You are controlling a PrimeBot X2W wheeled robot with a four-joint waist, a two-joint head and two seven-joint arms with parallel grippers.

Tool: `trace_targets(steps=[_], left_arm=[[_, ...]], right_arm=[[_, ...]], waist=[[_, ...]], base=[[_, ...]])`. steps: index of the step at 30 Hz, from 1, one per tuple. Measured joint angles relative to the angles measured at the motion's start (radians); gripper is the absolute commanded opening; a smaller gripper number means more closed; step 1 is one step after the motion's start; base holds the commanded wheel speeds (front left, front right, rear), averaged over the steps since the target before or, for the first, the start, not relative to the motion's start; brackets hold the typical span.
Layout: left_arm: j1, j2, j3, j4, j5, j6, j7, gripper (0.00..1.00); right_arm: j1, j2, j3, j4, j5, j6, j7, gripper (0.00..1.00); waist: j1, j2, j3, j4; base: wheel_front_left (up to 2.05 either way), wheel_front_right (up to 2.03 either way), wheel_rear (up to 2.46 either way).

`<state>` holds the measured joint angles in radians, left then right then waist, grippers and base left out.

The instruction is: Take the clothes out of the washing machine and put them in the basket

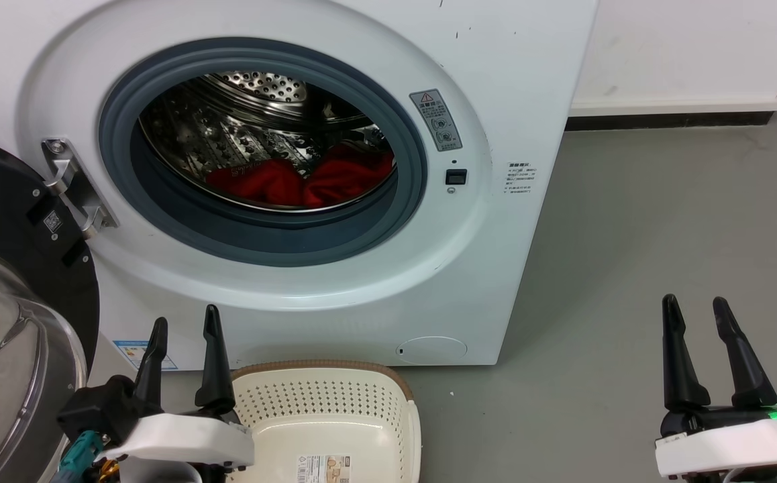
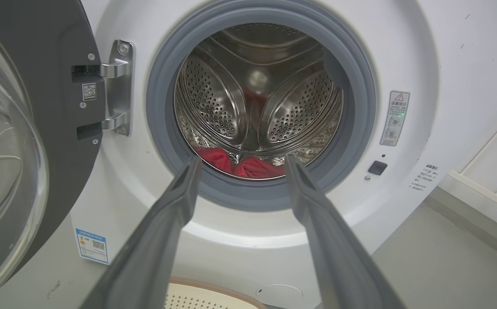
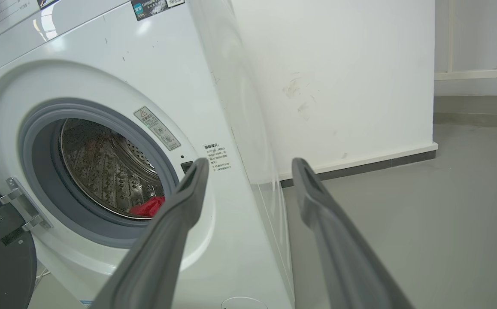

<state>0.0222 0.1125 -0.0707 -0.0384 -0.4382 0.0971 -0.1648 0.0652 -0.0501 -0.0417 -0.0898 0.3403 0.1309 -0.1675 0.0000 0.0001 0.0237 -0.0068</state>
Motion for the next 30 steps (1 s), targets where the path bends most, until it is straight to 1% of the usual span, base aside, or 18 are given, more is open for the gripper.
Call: trace_targets(steps=[15, 30], left_arm=[[0.025, -0.019, 0.017, 0.001, 0.146, -0.041, -0.034, 1.0], [0.036, -0.034, 0.028, 0.005, 0.279, -0.053, -0.065, 1.0]], right_arm=[[0.021, 0.0, 0.004, -0.03, -0.128, 0.0, -0.033, 1.0], [0.04, 0.0, 0.004, -0.06, -0.238, 0.0, -0.062, 1.0]], waist=[[0.0, 0.0, -0.003, 0.003], [0.0, 0.0, -0.001, -0.001]], base=[[0.0, 0.0, 0.0], [0.0, 0.0, 0.0]])
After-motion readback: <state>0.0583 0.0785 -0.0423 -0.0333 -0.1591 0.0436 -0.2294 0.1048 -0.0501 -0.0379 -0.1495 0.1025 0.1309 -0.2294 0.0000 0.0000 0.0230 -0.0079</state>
